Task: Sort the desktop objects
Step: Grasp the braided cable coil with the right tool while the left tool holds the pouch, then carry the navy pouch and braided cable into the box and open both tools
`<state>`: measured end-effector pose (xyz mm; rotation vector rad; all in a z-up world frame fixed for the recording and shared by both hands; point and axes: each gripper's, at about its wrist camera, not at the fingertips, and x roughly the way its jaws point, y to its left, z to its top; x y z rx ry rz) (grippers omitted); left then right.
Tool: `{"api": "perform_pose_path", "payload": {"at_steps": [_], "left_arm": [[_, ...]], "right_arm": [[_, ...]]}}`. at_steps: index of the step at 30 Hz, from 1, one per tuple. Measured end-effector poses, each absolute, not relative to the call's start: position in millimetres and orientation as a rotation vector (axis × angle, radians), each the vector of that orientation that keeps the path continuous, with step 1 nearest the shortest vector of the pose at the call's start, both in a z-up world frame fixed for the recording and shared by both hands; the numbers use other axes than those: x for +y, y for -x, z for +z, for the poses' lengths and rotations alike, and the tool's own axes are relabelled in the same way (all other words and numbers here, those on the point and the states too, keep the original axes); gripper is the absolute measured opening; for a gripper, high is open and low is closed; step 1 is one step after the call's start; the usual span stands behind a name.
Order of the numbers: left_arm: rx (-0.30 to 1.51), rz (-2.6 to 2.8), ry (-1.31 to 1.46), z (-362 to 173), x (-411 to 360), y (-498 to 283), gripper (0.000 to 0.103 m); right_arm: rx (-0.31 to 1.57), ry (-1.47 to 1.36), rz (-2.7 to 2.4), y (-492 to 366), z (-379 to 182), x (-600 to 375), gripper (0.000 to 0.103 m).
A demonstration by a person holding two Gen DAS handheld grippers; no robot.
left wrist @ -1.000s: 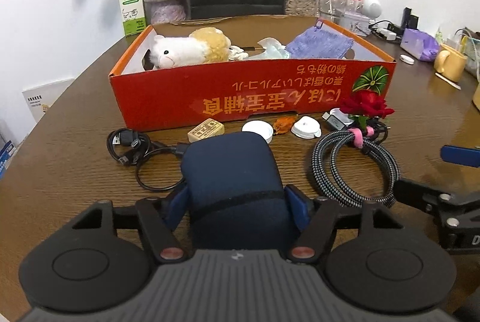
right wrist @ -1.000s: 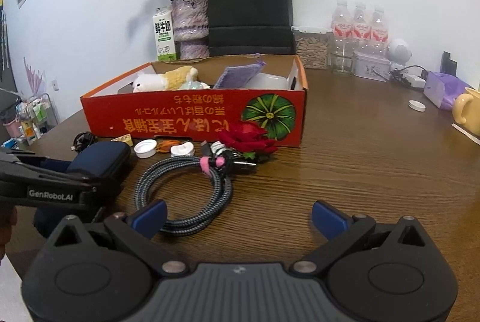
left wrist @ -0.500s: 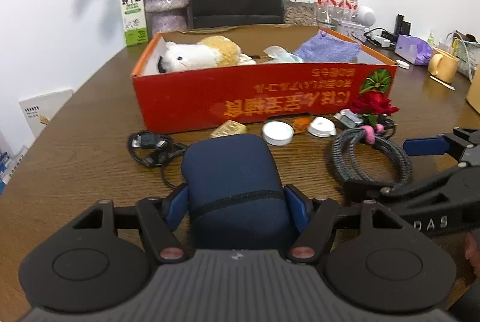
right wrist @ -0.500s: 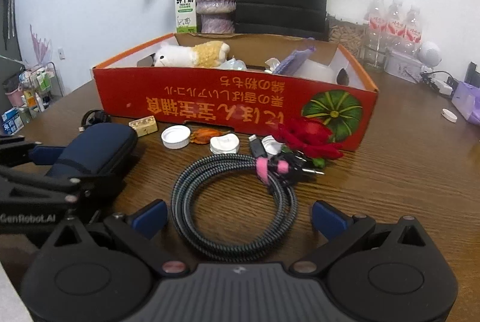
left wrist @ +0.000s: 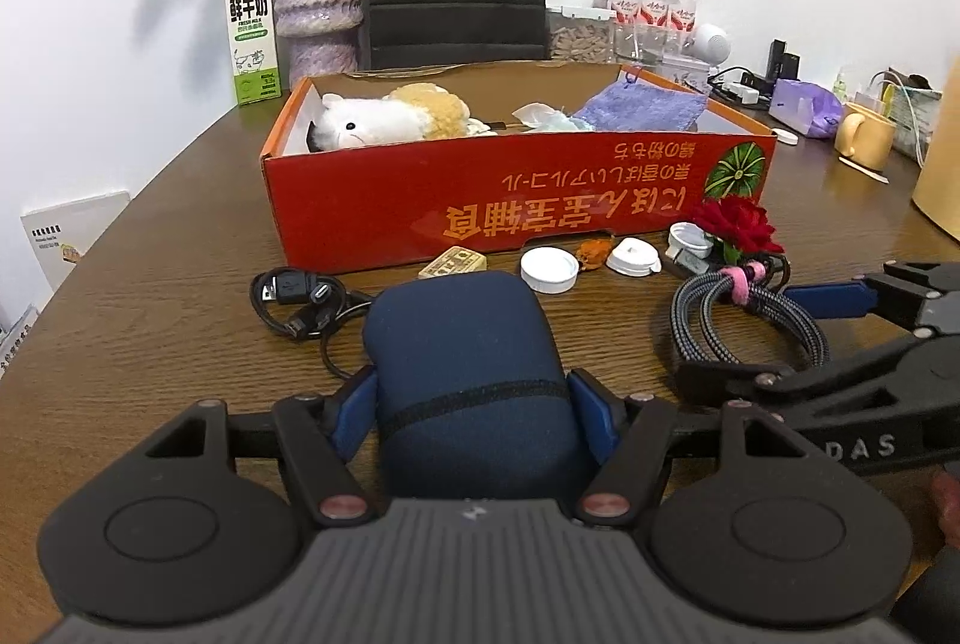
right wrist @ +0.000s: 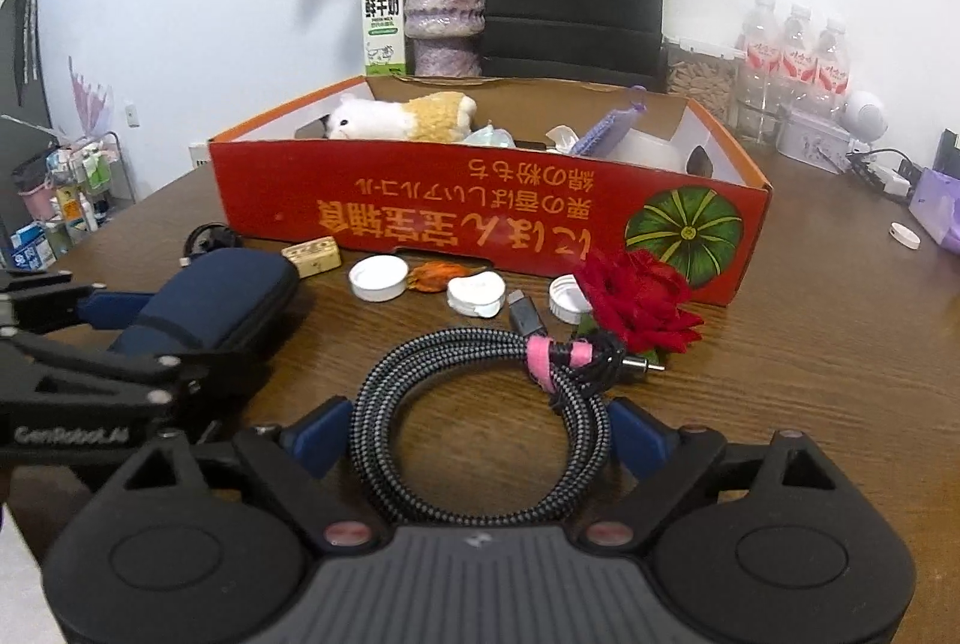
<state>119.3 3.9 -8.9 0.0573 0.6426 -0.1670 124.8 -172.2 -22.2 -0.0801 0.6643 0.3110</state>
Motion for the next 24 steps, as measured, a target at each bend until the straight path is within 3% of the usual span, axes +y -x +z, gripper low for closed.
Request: {"api": "perform_pose_path", "payload": {"at_steps": [24], "left_arm": [[0.424, -0.162, -0.04, 57, 7, -119, 0.067]], "right_arm": [[0.412, 0.095, 0.321, -110, 57, -172, 0.09]]}}
